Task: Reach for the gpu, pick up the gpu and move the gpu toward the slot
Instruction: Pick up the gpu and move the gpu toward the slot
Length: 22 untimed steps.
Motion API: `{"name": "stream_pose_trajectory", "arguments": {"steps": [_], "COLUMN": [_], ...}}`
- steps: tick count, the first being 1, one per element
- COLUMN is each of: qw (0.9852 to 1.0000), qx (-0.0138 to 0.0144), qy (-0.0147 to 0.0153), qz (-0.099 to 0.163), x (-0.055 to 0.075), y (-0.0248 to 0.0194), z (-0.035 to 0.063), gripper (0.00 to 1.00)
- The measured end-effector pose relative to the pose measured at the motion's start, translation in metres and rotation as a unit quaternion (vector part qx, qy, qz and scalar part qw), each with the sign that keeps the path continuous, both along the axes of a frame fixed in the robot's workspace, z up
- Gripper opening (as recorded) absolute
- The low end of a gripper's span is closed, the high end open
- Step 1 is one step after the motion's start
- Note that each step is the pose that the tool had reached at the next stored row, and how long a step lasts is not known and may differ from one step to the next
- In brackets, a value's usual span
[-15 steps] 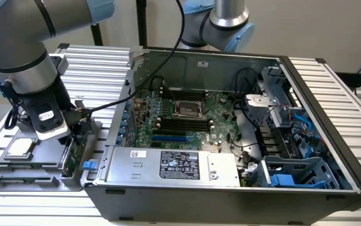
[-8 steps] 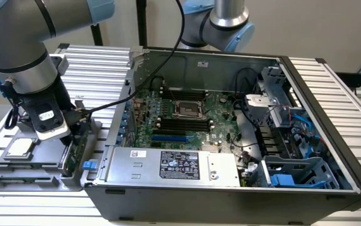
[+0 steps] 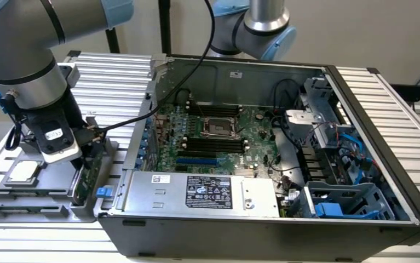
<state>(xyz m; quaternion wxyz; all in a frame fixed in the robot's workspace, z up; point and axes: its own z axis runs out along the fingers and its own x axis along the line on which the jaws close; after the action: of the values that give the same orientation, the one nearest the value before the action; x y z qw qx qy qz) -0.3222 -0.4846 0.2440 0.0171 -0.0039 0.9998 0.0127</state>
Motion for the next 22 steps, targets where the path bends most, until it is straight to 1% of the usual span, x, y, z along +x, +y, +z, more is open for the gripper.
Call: {"name": "stream_pose_trajectory", "arguments": {"steps": [2,5,7,12,15,19,22], "qw": [1.0000,1.0000,1.0000,0.9999,0.9998,0.9997,0.9995], "qx": [0.0000,0.0001,0.0000,0.0000,0.0000,0.0000,0.0001], "qy": [0.0007,0.0038,0.0069,0.0159,0.0203,0.0263,0.0303], "qz": [0.000,0.000,0.000,0.000,0.000,0.000,0.000], "x": [0.000,0.000,0.001,0.003,0.005,0.008,0.010], "y": [0.0000,0.0000,0.0000,0.0000,0.0000,0.0000,0.0000], "z": [0.0000,0.0006,0.0015,0.0043,0.0073,0.0147,0.0244], "gripper": [0.26,0.26,0.26,0.26,0.26,0.26,0.26]}}
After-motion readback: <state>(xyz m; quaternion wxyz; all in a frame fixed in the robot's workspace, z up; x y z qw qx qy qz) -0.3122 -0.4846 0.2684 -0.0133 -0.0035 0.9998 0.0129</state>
